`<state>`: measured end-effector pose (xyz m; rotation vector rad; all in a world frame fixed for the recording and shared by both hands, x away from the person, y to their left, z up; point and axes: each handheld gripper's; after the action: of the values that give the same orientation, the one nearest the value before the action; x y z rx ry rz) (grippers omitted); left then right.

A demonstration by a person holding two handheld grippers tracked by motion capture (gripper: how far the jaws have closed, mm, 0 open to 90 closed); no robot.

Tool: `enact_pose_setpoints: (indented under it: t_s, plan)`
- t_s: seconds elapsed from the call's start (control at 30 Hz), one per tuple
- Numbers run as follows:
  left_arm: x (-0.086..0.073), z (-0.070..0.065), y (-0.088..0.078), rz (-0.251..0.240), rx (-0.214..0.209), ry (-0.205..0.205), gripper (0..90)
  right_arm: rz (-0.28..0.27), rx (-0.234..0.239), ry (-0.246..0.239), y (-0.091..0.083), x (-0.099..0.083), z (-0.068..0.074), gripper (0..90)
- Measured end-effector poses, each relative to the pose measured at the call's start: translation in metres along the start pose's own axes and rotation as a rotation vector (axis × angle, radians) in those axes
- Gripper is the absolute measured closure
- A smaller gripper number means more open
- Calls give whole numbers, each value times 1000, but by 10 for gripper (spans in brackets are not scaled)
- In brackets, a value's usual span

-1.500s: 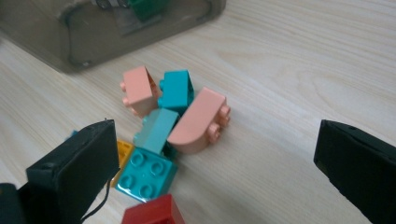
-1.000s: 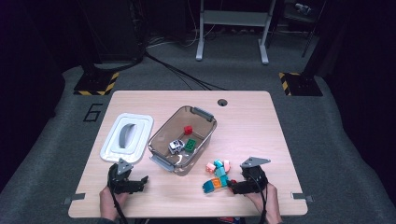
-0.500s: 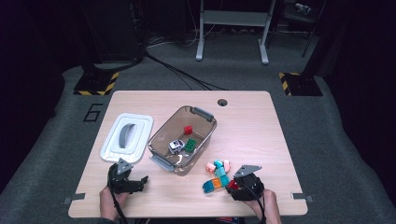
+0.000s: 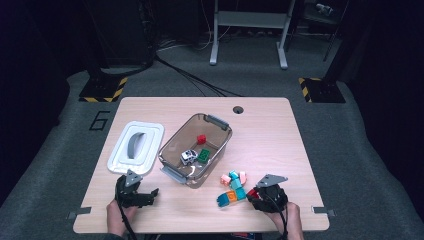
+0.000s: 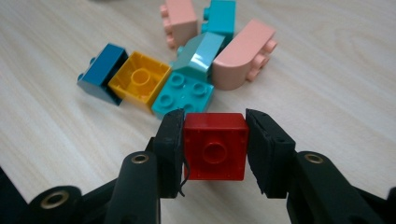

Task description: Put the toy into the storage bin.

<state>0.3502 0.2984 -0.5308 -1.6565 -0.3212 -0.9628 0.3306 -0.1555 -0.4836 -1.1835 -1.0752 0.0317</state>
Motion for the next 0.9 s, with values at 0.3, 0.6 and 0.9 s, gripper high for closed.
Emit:
enact_pose_setpoints:
  t_s: [0.3, 0.6, 0.9]
  plan:
    - [0, 0, 0, 2, -7, -9, 58, -72, -40, 59, -2, 7, -21, 589]
    - [0, 1, 0, 4, -11, -11, 57, -118, -55, 100, 4, 22, -34, 589]
    - [0, 1, 0, 3, -8, -8, 57, -148, -57, 120, 9, 35, -44, 589]
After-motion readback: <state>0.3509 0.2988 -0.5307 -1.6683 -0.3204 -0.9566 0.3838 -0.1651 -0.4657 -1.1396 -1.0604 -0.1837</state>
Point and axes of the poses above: each handheld gripper's, and its own axes: y roughly forward along the jaws, x roughly out of its top, z roughly to its left, and after that the axes turned 4 degrees about -y, right-handed
